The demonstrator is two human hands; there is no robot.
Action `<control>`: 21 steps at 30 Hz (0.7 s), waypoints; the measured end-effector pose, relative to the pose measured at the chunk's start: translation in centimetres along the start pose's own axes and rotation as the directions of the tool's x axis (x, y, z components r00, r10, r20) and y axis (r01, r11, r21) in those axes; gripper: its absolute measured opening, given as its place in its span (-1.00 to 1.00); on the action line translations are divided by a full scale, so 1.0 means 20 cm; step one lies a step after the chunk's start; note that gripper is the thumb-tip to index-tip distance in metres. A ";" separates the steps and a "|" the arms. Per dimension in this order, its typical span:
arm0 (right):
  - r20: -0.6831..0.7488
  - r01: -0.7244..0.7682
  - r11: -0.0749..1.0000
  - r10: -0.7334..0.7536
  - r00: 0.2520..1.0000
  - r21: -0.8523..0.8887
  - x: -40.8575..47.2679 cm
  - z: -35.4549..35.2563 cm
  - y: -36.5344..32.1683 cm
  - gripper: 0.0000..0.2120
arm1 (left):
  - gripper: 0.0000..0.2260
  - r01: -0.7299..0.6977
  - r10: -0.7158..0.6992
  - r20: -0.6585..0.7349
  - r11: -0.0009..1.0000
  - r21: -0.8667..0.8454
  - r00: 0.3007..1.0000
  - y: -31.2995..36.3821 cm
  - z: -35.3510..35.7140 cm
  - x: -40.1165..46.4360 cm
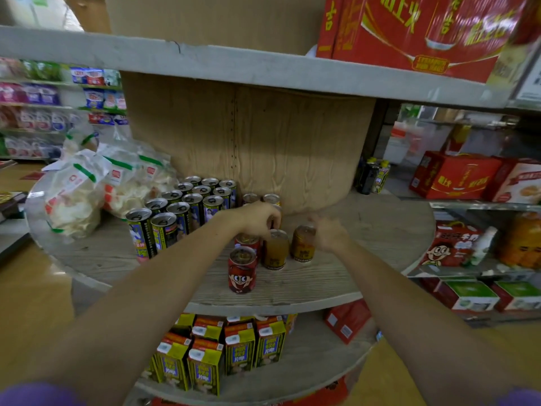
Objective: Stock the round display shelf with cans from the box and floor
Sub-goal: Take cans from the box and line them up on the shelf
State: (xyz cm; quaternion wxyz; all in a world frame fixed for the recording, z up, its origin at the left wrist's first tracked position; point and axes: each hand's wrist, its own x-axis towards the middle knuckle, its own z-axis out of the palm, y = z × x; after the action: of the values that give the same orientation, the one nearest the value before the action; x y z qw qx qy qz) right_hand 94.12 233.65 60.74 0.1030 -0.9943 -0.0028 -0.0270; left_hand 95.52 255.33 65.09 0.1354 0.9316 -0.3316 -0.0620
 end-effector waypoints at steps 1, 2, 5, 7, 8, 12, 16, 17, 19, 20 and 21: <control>0.045 -0.006 1.000 0.005 0.999 0.022 0.00 0.01 0.00 -0.40 | -0.75 -0.010 0.010 -0.002 1.000 0.015 1.000 -0.01 0.01 0.02; 0.074 -0.005 1.000 0.003 0.997 0.018 0.00 0.01 -0.01 -0.41 | -0.74 -0.019 0.019 0.001 1.000 0.024 1.000 -0.01 0.03 0.03; 0.041 0.016 0.998 -0.014 0.999 -0.060 0.01 0.04 -0.02 -0.57 | -0.71 -0.050 0.049 0.028 0.999 0.002 0.998 -0.02 0.07 0.07; 0.020 -0.005 0.995 0.007 1.000 -0.100 0.01 0.04 -0.02 -0.57 | -0.72 -0.056 0.056 0.045 0.998 -0.011 0.997 -0.02 0.08 0.09; 0.027 -0.027 0.995 0.029 0.999 -0.099 0.01 0.04 -0.03 -0.54 | -0.72 -0.050 0.051 0.053 0.999 -0.013 0.997 -0.03 0.09 0.10; 0.086 -0.058 0.997 0.062 0.994 -0.041 0.02 0.04 -0.04 -0.43 | -0.74 -0.045 0.044 0.086 0.999 0.008 0.995 -0.01 0.11 0.13; 0.026 -0.086 0.996 0.086 0.996 0.002 -0.01 0.06 -0.04 -0.48 | -0.79 -0.047 0.044 0.091 0.999 0.028 0.995 0.00 0.13 0.17; 0.008 -0.097 0.995 0.097 0.995 0.031 -0.01 0.06 -0.02 -0.46 | -0.80 -0.045 0.042 0.095 0.999 0.029 0.995 0.00 0.13 0.18; 0.001 -0.075 0.992 0.076 0.997 0.102 -0.04 0.05 -0.01 -0.46 | -0.79 -0.051 0.046 0.104 0.998 0.040 0.994 0.00 0.13 0.18; 0.020 -0.060 0.990 0.058 0.998 0.126 -0.05 0.04 -0.01 -0.47 | -0.78 -0.059 0.053 0.109 0.997 0.051 0.993 -0.01 0.12 0.18; 0.046 -0.035 0.987 0.028 0.999 0.157 -0.06 0.02 0.00 -0.48 | -0.77 -0.069 0.063 0.112 0.996 0.053 0.992 -0.01 0.12 0.18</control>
State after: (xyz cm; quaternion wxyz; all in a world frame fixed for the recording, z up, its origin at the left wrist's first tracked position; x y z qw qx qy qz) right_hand 92.90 233.81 60.22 0.1818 -0.9833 0.0086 -0.0032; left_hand 97.97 252.64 62.62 0.0923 0.9188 -0.3707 -0.0994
